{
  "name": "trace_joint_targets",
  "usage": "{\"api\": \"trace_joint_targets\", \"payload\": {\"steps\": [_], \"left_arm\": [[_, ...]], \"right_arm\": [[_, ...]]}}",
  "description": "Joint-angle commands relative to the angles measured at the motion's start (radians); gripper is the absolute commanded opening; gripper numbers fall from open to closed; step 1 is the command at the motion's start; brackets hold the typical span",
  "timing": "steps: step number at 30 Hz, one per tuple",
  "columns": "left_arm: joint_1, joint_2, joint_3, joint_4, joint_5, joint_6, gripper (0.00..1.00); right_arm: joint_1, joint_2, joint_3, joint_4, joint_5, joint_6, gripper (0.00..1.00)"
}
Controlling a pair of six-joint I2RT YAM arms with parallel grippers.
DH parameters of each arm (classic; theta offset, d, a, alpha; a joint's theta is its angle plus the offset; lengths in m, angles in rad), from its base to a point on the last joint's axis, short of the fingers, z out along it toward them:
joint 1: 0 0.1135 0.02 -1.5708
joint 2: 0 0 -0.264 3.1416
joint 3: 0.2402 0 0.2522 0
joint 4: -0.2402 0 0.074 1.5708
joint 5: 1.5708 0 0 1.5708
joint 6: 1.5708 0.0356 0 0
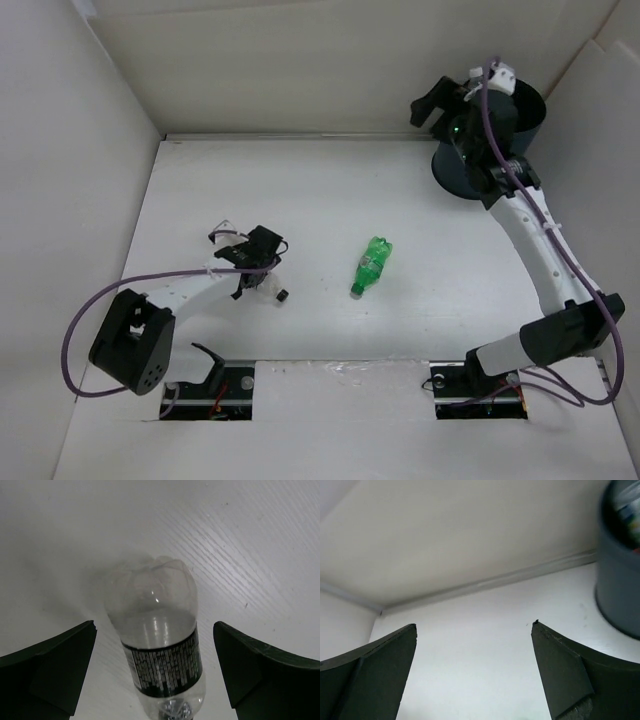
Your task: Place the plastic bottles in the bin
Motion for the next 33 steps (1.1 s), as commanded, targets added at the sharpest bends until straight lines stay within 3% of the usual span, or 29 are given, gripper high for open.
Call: {"api": "trace_joint_targets", "payload": {"steps": [1, 6, 9, 12, 13, 14, 16, 19, 24, 28, 33], "left_arm": [[0.047, 0.048, -0.028, 0.067, -0.055, -0.053, 1.00], [0.060, 0.105, -0.028, 0.093, -0.054, -0.055, 0.99], [0.060, 0.116, -0.019, 0.093, -0.054, -0.070, 0.85], [0.060, 0.116, -0.031, 0.127, -0.034, -0.079, 0.53], [0.060, 0.116, -0.042, 0.127, -0.034, -0.079, 0.30], [0.060, 0.125, -0.042, 0.127, -0.025, -0.079, 0.17], [0.060, 0.125, -0.042, 0.127, -0.024, -0.063, 0.02], [0.060, 0.079, -0.011, 0.159, -0.001, 0.000, 0.00], [0.018, -0.113, 0.087, 0.287, 0.110, 0.263, 0.00], [0.018, -0.226, 0.156, 0.389, 0.302, 0.367, 0.00], [0.018, -0.222, 0.288, 0.414, 0.437, 0.457, 0.00]], "right_arm": [[0.087, -0.034, -0.023, 0.021, -0.078, -0.065, 1.00], [0.164, -0.066, -0.080, 0.021, -0.069, -0.088, 1.00], [0.210, -0.076, -0.100, 0.021, -0.069, -0.097, 1.00], [0.253, -0.100, -0.132, 0.012, -0.100, -0.117, 1.00], [0.253, -0.123, -0.169, 0.012, -0.120, -0.117, 1.00], [0.253, -0.137, -0.193, 0.028, -0.150, -0.117, 1.00], [0.253, -0.166, -0.291, 0.094, -0.305, -0.117, 1.00], [0.253, -0.188, -0.413, 0.186, -0.576, -0.168, 1.00], [0.281, -0.188, -0.572, 0.344, -0.825, -0.140, 1.00], [0.351, -0.165, -0.625, 0.443, -0.836, -0.105, 1.00], [0.429, -0.079, -0.634, 0.648, -0.824, -0.001, 1.00]]}}
